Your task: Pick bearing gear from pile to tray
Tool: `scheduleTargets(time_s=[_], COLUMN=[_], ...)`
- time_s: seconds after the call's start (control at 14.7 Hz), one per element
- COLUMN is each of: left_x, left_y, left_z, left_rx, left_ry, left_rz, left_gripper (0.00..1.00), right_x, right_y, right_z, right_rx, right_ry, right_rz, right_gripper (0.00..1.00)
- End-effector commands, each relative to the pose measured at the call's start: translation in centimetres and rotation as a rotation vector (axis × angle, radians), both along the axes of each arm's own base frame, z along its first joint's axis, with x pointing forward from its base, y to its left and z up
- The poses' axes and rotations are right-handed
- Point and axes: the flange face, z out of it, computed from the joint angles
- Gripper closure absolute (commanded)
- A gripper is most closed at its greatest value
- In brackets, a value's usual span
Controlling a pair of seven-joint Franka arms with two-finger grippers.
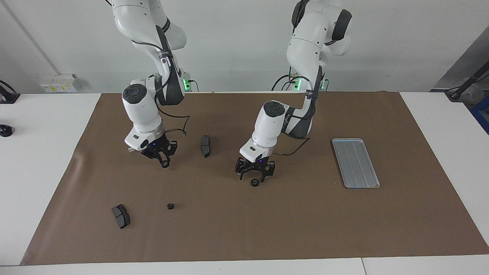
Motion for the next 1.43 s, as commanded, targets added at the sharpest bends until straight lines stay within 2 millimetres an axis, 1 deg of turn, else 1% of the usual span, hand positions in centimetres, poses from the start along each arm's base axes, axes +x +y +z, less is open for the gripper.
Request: scheduleTargets(time_s=[0.0,0.07,0.14,0.2,0.27,0.34,0.41,0.55,0.61,0.68,0.75,0.82,0.95,1.02,1.09,1.16,1.23,1.3,1.36], left_x=[0.4,0.4,0.6,0.7,1.1,1.3,1.5,1.8,2.1,2.2,2.1,2.1,2.0,1.5,0.9,0.4,0.0,-0.4,-0.8], left_y=[0.1,0.2,0.5,0.6,1.3,1.5,1.8,2.2,2.9,3.4,3.6,4.3,6.3,7.4,8.7,10.4,12.4,14.4,16.0], left_z=[0.1,0.1,0.1,0.1,0.1,0.1,0.1,1.0,1.6,2.2,2.7,3.4,5.2,5.7,6.2,6.9,7.9,8.7,9.4], left_rx=[-0.018,-0.018,-0.016,-0.010,0.003,0.012,0.017,0.015,0.023,0.034,0.040,0.051,0.080,0.100,0.113,0.121,0.125,0.129,0.134], left_ry=[-0.002,-0.002,-0.003,-0.004,-0.012,-0.018,-0.022,-0.028,-0.025,-0.014,-0.003,0.016,0.063,0.092,0.101,0.101,0.097,0.093,0.088], left_rz=[0.068,0.075,0.078,0.077,0.082,0.079,0.081,0.088,0.097,0.104,0.105,0.113,0.130,0.129,0.110,0.088,0.073,0.063,0.042], left_gripper=[0.68,0.78,0.84,0.88,0.91,0.97,1.00,1.00,1.00,1.00,1.00,1.00,1.00,1.00,1.00,1.00,1.00,1.00,1.00], right_x=[0.9,1.3,1.8,2.2,2.6,3.0,3.3,3.6,3.8,4.1,4.5,4.8,5.3,5.3,5.3,5.5,6.0,6.6,7.2], right_y=[1.9,2.9,3.8,4.0,4.0,4.1,4.3,5.6,5.8,6.5,7.2,8.2,10.8,12.4,15.0,17.3,19.2,20.9,22.7], right_z=[2.6,3.3,4.0,4.3,4.6,4.9,5.3,6.2,6.7,6.9,7.4,8.1,8.9,9.1,8.6,8.0,6.9,6.2,5.2], right_rx=[0.043,0.084,0.119,0.136,0.143,0.148,0.153,0.163,0.169,0.174,0.181,0.192,0.213,0.224,0.228,0.242,0.259,0.285,0.303], right_ry=[0.003,0.000,-0.006,-0.009,-0.016,-0.022,-0.029,-0.043,-0.053,-0.057,-0.066,-0.078,-0.100,-0.111,-0.124,-0.133,-0.138,-0.159,-0.166], right_rz=[-0.112,-0.174,-0.234,-0.279,-0.311,-0.333,-0.345,-0.347,-0.357,-0.354,-0.356,-0.366,-0.373,-0.364,-0.338,-0.328,-0.337,-0.349,-0.355], right_gripper=[1.00,1.00,1.00,1.00,1.00,1.00,1.00,1.00,1.00,1.00,1.00,1.00,1.00,1.00,1.00,1.00,1.00,1.00,1.00])
